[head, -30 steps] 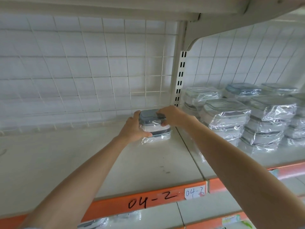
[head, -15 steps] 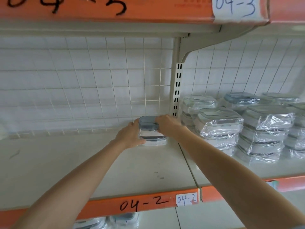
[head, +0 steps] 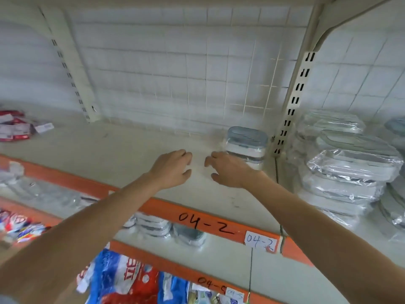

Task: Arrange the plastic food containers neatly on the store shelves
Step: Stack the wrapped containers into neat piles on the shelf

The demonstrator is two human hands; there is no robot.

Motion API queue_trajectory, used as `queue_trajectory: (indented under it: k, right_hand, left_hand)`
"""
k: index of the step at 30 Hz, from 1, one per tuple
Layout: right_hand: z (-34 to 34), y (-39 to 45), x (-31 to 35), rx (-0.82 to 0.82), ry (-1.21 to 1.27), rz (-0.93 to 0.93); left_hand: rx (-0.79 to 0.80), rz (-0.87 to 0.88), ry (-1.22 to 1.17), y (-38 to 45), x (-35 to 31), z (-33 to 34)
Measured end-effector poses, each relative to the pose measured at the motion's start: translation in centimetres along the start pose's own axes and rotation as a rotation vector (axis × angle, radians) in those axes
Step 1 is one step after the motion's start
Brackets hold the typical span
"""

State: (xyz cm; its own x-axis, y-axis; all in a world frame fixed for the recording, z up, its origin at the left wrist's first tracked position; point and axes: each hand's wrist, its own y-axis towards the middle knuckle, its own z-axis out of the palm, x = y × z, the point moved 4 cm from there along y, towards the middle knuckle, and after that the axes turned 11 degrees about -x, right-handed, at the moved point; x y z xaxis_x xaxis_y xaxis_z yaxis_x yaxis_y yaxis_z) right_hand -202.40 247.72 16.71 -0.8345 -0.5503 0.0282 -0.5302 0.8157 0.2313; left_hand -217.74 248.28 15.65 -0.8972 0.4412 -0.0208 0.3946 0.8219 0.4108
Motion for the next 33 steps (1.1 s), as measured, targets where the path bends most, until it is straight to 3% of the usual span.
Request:
queue_trajectory:
  k: [3, 8, 16, 19, 24, 29, 33]
  right_hand:
    - [0.3, 0.8, 2.6, -0.028, 0.095, -0.076]
    - [0.8, 0.8, 7.3, -0.002, 0.148, -0.166]
    - [2.1, -1.2, 13.4, 0.005, 0.182, -0.208]
    - [4.2, -2.6, 15.7, 0.039, 0.203, -0.21]
    - [10.2, -6.0, 18.2, 0.193, 0.269, -0.084]
    - [17.2, -8.5, 17.5, 0.321, 0.289, 0.089]
    - [21.8, -9.2, 15.8, 0.323, 0.284, 0.229]
  left_hand:
    - [-0.11, -0.027, 0.019, -4.0, 0.6, -1.9]
    - [-0.098, -0.079, 0.076, -8.6, 2.5, -3.5]
    - [-0.24, 0.006, -0.087, -14.2, 3.3, -3.9]
    - [-0.18, -0.021, -0.124, -17.3, 4.4, -1.9]
    - [0.112, -0.215, -0.151, -23.0, 6.4, 4.2]
    - [0.26, -0.317, -0.215, -25.1, 5.9, 9.0]
    - [0.359, -0.363, -0.224, -25.4, 5.0, 12.6]
